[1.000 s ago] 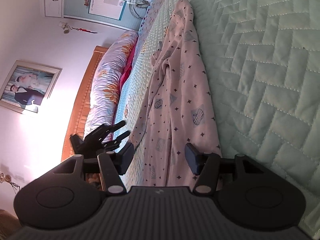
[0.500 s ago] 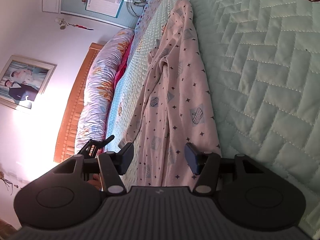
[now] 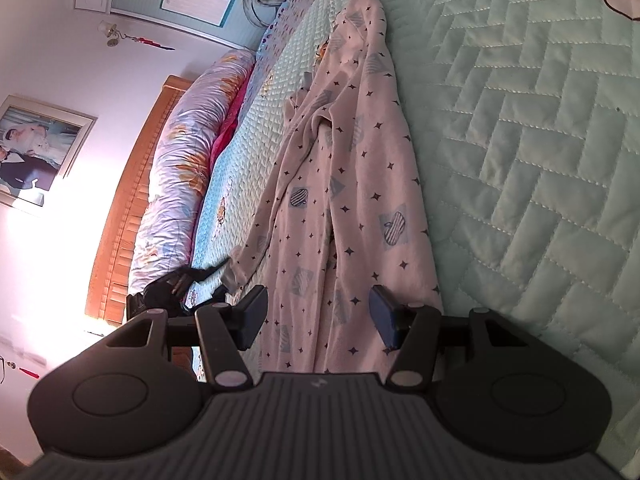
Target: Fold clothes
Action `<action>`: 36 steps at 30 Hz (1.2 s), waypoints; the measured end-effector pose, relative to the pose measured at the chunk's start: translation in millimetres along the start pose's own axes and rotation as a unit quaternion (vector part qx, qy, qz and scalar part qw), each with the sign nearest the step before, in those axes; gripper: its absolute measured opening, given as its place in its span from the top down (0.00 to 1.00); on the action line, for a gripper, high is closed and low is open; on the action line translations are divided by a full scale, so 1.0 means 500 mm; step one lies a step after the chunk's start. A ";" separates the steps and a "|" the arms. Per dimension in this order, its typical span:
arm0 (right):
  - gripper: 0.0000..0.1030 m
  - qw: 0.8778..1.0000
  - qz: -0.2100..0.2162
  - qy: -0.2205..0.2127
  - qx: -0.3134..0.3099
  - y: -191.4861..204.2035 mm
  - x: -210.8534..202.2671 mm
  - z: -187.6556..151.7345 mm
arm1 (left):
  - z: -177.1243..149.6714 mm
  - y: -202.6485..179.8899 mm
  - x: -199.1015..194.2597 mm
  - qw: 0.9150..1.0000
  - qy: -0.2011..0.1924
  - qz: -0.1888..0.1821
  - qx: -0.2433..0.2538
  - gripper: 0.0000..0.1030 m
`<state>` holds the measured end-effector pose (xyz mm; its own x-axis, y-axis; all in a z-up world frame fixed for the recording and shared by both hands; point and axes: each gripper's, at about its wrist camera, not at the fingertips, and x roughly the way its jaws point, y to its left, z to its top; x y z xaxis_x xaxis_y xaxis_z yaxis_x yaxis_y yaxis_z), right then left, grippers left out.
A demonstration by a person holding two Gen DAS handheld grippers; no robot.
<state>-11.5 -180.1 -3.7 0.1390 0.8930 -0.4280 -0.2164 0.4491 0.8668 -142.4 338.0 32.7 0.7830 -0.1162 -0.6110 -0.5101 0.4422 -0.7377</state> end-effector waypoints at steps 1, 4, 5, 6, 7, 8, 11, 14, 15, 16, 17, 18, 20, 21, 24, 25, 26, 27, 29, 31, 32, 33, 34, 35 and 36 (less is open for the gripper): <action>0.44 1.000 -0.001 0.001 -0.002 0.001 -0.001 0.000 | -0.003 -0.009 -0.010 1.000 -0.012 0.001 0.012 0.95; 0.44 1.000 -0.009 0.007 -0.015 0.008 -0.003 0.000 | -0.010 -0.041 -0.048 0.998 -0.048 0.000 0.045 0.95; 0.44 1.000 -0.011 0.009 -0.017 0.008 -0.003 0.000 | -0.011 -0.048 -0.060 0.997 -0.058 -0.003 0.052 0.95; 0.44 1.000 -0.011 0.010 -0.018 0.009 -0.003 0.001 | -0.013 -0.054 -0.069 0.996 -0.064 -0.004 0.057 0.95; 0.44 1.000 -0.011 0.011 -0.018 0.009 -0.003 0.001 | -0.012 -0.056 -0.069 0.996 -0.063 -0.002 0.061 0.95; 0.44 1.000 -0.011 0.012 -0.018 0.009 -0.003 0.002 | -0.012 -0.057 -0.069 0.996 -0.062 0.001 0.065 0.95; 0.44 1.000 -0.011 0.015 -0.018 0.008 -0.004 0.003 | -0.008 -0.057 -0.068 0.996 -0.067 0.007 0.065 0.95; 0.44 1.000 -0.013 0.017 -0.021 0.008 -0.005 0.003 | 0.007 -0.078 -0.080 0.995 -0.075 -0.018 0.064 0.95; 0.44 0.999 -0.013 0.017 -0.023 0.007 -0.006 0.003 | 0.016 -0.091 -0.080 0.995 -0.074 -0.025 0.068 0.95; 0.44 0.999 -0.012 0.018 -0.023 0.006 -0.007 0.003 | 0.026 -0.105 -0.080 0.994 -0.072 -0.033 0.072 0.95; 0.44 1.000 -0.011 0.019 -0.023 0.005 -0.007 0.004 | 0.037 -0.120 -0.079 0.994 -0.067 -0.040 0.075 0.95; 0.44 0.999 -0.010 0.020 -0.023 0.002 -0.009 0.005 | 0.045 -0.136 -0.079 0.994 -0.062 -0.044 0.077 0.95; 0.44 0.999 -0.015 0.019 -0.030 0.005 -0.012 0.004 | 0.060 -0.176 -0.082 0.993 -0.057 -0.053 0.087 0.95; 0.44 0.997 -0.030 0.012 -0.067 0.029 -0.015 0.002 | 0.067 -0.198 -0.085 0.992 -0.056 -0.058 0.094 0.95; 0.44 0.982 -0.072 -0.007 -0.176 0.102 -0.022 -0.006 | 0.079 -0.267 -0.089 0.989 -0.057 -0.063 0.122 0.95; 0.44 0.970 -0.089 -0.016 -0.225 0.127 -0.014 -0.006 | 0.083 -0.288 -0.088 0.988 -0.058 -0.062 0.128 0.95; 0.44 0.956 -0.106 -0.025 -0.273 0.152 -0.005 -0.007 | 0.086 -0.308 -0.087 0.987 -0.059 -0.060 0.135 0.95; 0.44 0.939 -0.122 -0.033 -0.321 0.177 0.004 -0.007 | 0.090 -0.328 -0.086 0.987 -0.060 -0.057 0.141 0.95; 0.43 0.896 -0.154 -0.050 -0.413 0.226 0.021 -0.007 | 0.100 -0.363 -0.083 0.986 -0.062 -0.057 0.147 0.95; 0.43 0.838 -0.219 -0.060 -0.496 0.241 0.067 -0.009 | 0.104 -0.390 -0.083 0.984 -0.064 -0.058 0.155 0.95; 0.43 0.810 -0.244 -0.060 -0.530 0.239 0.092 -0.011 | 0.104 -0.403 -0.085 0.983 -0.065 -0.057 0.160 0.95; 0.43 0.779 -0.269 -0.060 -0.564 0.238 0.118 -0.014 | 0.105 -0.412 -0.087 0.983 -0.066 -0.056 0.162 0.95; 0.44 0.746 -0.293 -0.060 -0.595 0.236 0.143 -0.017 | 0.107 -0.421 -0.087 0.982 -0.066 -0.057 0.166 0.95; 0.44 0.720 -0.302 -0.059 -0.622 0.231 0.165 -0.023 | 0.107 -0.429 -0.086 0.982 -0.067 -0.053 0.170 0.95; 0.44 0.706 -0.306 -0.063 -0.635 0.227 0.178 -0.027 | 0.108 -0.435 -0.085 0.981 -0.067 -0.051 0.173 0.95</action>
<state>-36.5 -49.3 53.0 0.6507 0.5465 -0.5272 -0.7591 0.4850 -0.4342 -45.4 294.9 234.7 0.8754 -0.0673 -0.4786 -0.2935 0.7127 -0.6371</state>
